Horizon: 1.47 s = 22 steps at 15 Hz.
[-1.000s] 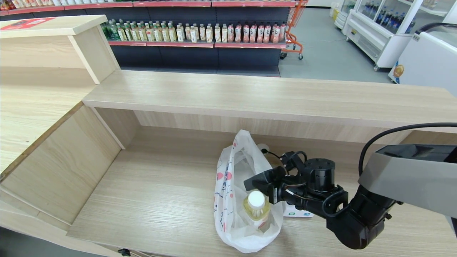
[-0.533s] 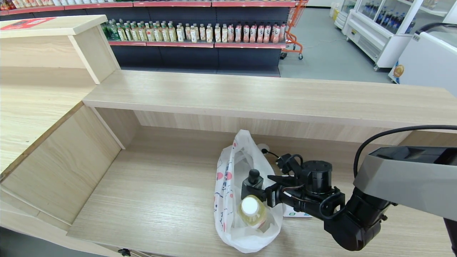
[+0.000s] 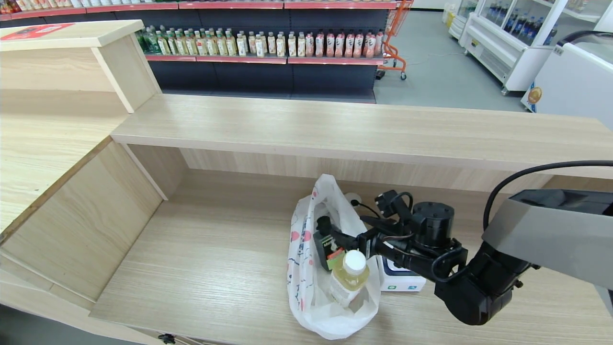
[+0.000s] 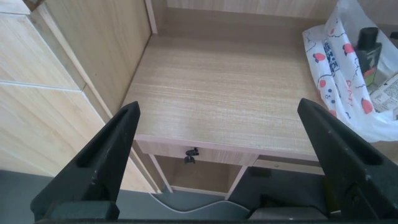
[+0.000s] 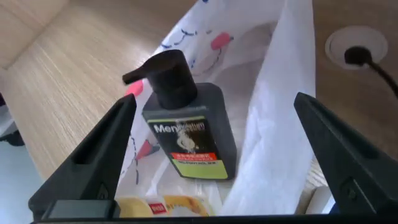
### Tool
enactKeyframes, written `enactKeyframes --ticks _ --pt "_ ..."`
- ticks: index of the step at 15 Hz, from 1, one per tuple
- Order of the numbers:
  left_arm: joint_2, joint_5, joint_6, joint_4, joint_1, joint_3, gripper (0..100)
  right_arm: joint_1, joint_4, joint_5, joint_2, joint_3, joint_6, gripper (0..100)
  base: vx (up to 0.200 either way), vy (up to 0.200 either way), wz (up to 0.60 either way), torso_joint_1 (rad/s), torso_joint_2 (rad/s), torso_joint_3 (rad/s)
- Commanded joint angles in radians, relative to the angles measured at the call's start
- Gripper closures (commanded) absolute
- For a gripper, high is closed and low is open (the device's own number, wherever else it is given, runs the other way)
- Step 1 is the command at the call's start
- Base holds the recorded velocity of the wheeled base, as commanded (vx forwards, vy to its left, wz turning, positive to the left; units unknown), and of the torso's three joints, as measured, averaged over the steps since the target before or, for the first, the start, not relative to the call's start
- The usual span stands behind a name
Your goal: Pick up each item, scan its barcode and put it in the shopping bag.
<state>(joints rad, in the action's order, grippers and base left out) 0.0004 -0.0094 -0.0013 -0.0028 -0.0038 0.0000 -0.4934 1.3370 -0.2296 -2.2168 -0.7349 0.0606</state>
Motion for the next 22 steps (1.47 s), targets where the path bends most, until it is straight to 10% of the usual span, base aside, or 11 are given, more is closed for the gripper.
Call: enactKeyframes --ticks 1,10,16,22 --pt "0.000 0.000 0.000 0.000 0.001 0.000 0 0.004 -0.012 -0.002 0.111 0.005 -0.004 0 0.000 0.000 0.00 0.000 0.00 0.000" --pt "0.000 0.000 0.000 0.000 0.001 0.000 0 0.024 -0.206 0.001 0.606 0.181 -0.016 0 0.000 0.000 0.00 0.000 0.00 0.000" --pt "0.000 0.000 0.000 0.000 -0.001 0.000 0 0.139 -0.308 0.165 1.036 0.594 -0.171 0 0.000 0.000 0.00 0.000 0.00 0.000" --pt "0.000 0.000 0.000 0.000 0.001 0.000 0 0.300 -0.967 0.199 1.685 0.735 -0.166 0 0.000 0.000 0.00 0.000 0.00 0.000"
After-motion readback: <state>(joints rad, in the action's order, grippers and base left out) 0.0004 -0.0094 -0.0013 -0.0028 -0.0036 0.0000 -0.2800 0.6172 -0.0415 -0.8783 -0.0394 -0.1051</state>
